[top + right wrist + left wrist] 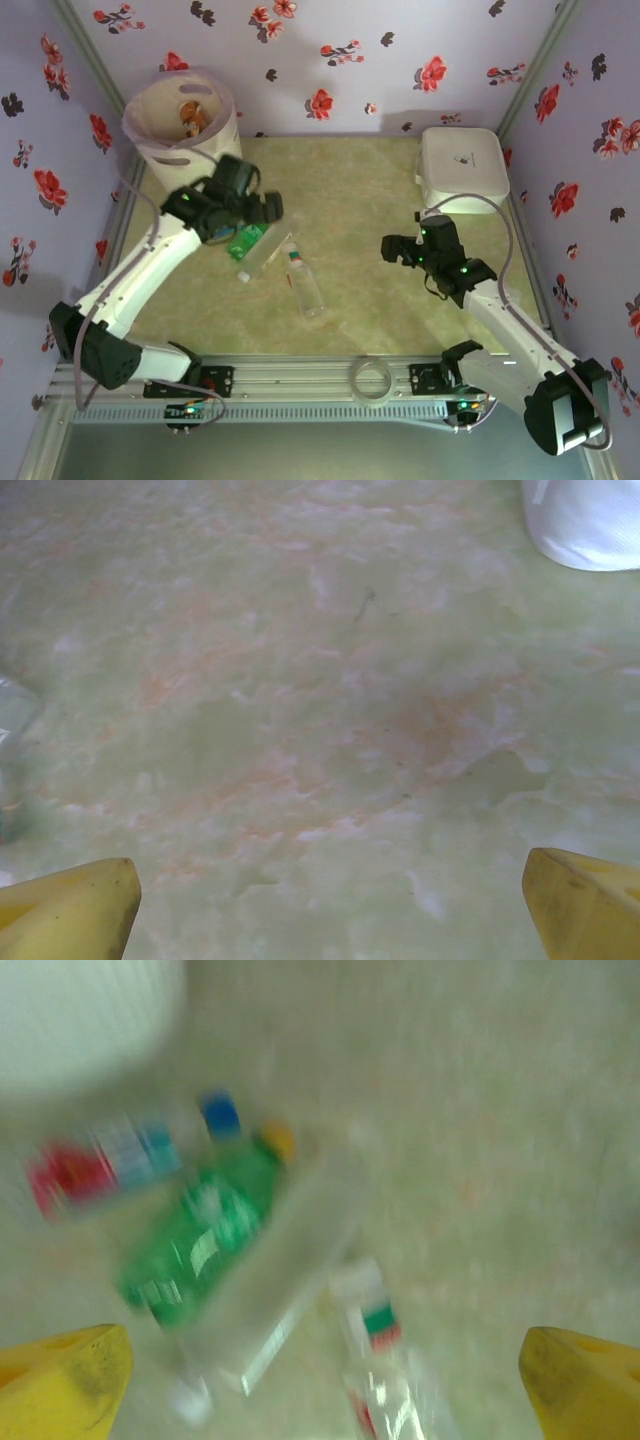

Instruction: Put the plastic bottles in the bin

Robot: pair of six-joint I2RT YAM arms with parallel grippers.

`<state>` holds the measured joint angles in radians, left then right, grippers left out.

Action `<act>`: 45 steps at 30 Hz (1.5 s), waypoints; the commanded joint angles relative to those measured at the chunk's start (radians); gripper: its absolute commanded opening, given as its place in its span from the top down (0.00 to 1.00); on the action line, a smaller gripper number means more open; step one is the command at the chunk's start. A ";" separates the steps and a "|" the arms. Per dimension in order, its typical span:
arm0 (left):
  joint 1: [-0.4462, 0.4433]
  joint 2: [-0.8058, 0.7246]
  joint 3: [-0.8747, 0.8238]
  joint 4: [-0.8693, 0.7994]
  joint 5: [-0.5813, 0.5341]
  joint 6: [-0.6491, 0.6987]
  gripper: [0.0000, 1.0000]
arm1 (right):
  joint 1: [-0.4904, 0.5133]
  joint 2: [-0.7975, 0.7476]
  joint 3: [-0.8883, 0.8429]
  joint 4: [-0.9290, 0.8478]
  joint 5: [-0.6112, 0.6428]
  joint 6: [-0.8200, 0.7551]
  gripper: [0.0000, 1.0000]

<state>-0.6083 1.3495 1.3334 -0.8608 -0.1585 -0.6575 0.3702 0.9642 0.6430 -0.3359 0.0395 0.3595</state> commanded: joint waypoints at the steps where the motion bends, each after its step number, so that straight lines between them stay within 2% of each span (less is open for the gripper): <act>1: -0.072 -0.054 -0.096 0.079 0.064 -0.323 0.00 | -0.068 -0.001 -0.028 0.010 -0.057 -0.001 0.01; 4: -0.170 0.007 -0.114 0.070 0.025 -0.457 0.00 | -0.087 0.041 0.003 -0.009 -0.062 -0.014 0.01; 7: -0.254 0.170 -0.059 -0.001 0.031 -0.554 0.01 | -0.088 0.057 0.031 -0.029 -0.051 -0.026 0.01; 10: -0.299 0.356 0.037 -0.097 0.087 -0.610 0.01 | -0.088 0.037 0.031 -0.036 -0.046 -0.015 0.01; 13: -0.340 0.436 0.033 -0.064 0.139 -0.693 0.01 | -0.088 0.004 0.027 -0.060 -0.033 -0.013 0.01; 15: -0.357 0.444 0.000 -0.008 0.142 -0.744 0.02 | -0.088 -0.020 0.021 -0.081 -0.016 -0.019 0.01; 20: -0.373 0.439 -0.043 0.000 0.106 -0.809 0.02 | -0.089 -0.045 0.009 -0.079 -0.010 -0.011 0.01; 30: -0.381 0.457 -0.123 0.114 0.109 -0.861 0.02 | -0.089 -0.015 0.017 -0.071 -0.017 -0.021 0.01; 32: -0.381 0.466 -0.119 0.118 0.116 -0.859 0.06 | -0.089 -0.017 0.014 -0.072 -0.018 -0.019 0.01; 41: -0.382 0.470 -0.090 0.072 0.114 -0.844 0.33 | -0.088 -0.019 0.015 -0.073 -0.024 -0.014 0.01; 45: -0.381 0.459 -0.056 0.043 0.106 -0.813 0.38 | -0.088 -0.023 0.018 -0.081 -0.018 -0.015 0.01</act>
<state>-0.9829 1.8076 1.2308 -0.7605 -0.0399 -1.4895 0.2874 0.9501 0.6376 -0.4004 0.0074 0.3492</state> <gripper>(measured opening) 0.631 0.992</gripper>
